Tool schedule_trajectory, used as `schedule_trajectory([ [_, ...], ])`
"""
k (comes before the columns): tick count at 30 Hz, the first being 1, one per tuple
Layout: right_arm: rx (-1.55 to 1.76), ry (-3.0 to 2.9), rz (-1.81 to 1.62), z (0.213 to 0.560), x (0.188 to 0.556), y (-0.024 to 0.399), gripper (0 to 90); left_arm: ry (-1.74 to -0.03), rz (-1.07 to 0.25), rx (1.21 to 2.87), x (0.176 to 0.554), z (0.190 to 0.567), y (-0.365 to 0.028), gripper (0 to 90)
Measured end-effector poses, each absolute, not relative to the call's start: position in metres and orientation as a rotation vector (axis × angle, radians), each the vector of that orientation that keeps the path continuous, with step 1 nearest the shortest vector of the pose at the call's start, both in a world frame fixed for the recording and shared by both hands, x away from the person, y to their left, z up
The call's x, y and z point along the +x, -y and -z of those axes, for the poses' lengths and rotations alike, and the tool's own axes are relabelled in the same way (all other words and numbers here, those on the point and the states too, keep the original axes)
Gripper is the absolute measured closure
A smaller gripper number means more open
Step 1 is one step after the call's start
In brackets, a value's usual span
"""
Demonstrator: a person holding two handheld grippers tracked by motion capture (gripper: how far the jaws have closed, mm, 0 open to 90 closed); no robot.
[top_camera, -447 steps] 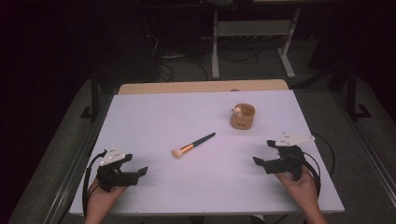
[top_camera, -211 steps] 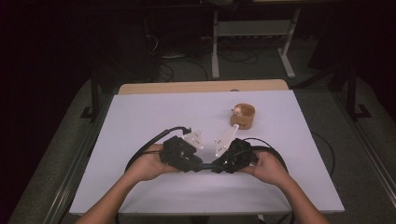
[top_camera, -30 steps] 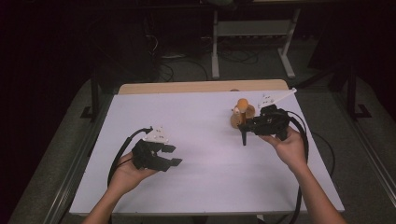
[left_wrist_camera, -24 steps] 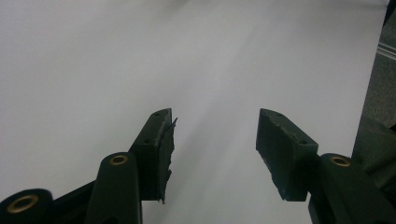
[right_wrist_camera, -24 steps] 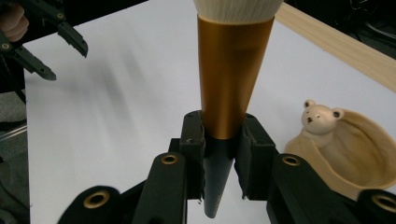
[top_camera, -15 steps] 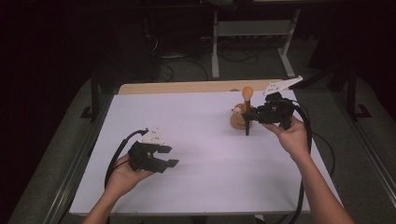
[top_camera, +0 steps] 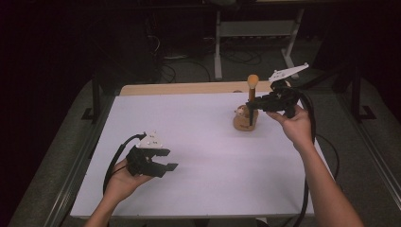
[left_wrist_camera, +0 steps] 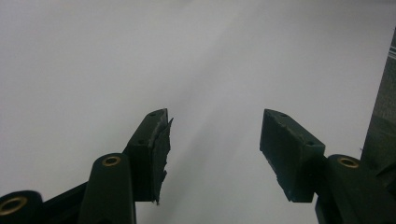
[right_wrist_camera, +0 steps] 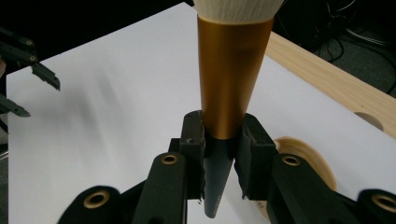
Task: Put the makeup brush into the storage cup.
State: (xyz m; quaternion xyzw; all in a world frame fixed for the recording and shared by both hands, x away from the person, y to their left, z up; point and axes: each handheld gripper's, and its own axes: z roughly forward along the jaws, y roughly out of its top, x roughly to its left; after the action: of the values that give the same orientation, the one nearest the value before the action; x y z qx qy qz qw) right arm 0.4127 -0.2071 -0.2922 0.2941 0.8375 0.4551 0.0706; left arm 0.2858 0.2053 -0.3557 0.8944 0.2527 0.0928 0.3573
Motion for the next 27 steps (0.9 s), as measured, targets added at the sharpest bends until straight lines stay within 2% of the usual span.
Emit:
schedule_trajectory([
  [27, 0.971, -2.441, -1.350, 0.257, 0.457, 0.212, 73.2, -0.688, -0.252, 2.258, 0.278, 0.366, -0.223, 40.0],
])
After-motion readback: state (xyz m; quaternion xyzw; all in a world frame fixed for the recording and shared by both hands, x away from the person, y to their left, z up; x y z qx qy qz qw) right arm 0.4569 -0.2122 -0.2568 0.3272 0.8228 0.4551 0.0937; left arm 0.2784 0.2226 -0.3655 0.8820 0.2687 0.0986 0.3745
